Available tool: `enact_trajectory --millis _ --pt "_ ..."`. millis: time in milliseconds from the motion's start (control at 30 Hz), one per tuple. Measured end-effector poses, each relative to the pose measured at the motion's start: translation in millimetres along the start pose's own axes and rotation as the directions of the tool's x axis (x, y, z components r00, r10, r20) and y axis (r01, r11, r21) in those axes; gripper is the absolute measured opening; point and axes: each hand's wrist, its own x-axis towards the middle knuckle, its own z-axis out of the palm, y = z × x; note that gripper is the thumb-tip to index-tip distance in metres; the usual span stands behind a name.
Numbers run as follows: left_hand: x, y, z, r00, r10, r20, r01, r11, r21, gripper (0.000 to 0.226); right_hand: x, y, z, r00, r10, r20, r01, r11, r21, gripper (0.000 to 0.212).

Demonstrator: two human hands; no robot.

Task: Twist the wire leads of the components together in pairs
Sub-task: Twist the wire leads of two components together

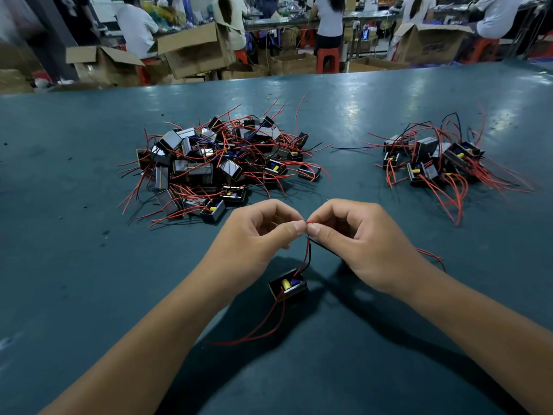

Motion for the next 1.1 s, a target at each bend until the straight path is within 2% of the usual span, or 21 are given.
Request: enact_trajectory --millis 133,267,500,733,967,1100 --pt "1.7 -1.9 -1.4 0.993 0.100 -0.059 -0.095 0.992 0.080 0.007 0.1 3.5 0.9 1.000 -0.003 -0.029 0.004 0.999 0.033 0.001" --pt "1.1 -0.7 0.4 0.994 0.106 -0.039 -0.103 0.991 0.083 0.007 -2.4 2.9 -0.7 0.996 -0.086 -0.018 0.086 0.996 -0.027 0.022" --pt "-0.2 -1.6 -0.3 0.993 0.105 -0.051 -0.100 0.991 0.090 0.011 -2.3 3.0 -0.1 0.988 -0.147 -0.056 0.141 0.986 -0.087 0.007" --pt "1.8 -4.1 1.9 0.995 0.085 -0.051 -0.083 0.996 0.042 0.009 -0.9 3.4 -0.9 0.994 -0.079 -0.081 0.076 0.997 -0.031 0.005" --pt "2.9 -9.1 11.3 0.999 -0.028 0.046 0.032 0.997 -0.076 0.008 0.7 2.7 -1.3 0.997 -0.006 -0.082 0.005 1.000 -0.007 0.004" --pt "4.1 -11.9 11.8 1.000 -0.008 0.020 0.010 0.997 -0.079 0.006 0.8 -0.2 -3.0 0.994 0.002 -0.108 -0.006 1.000 -0.029 0.009"
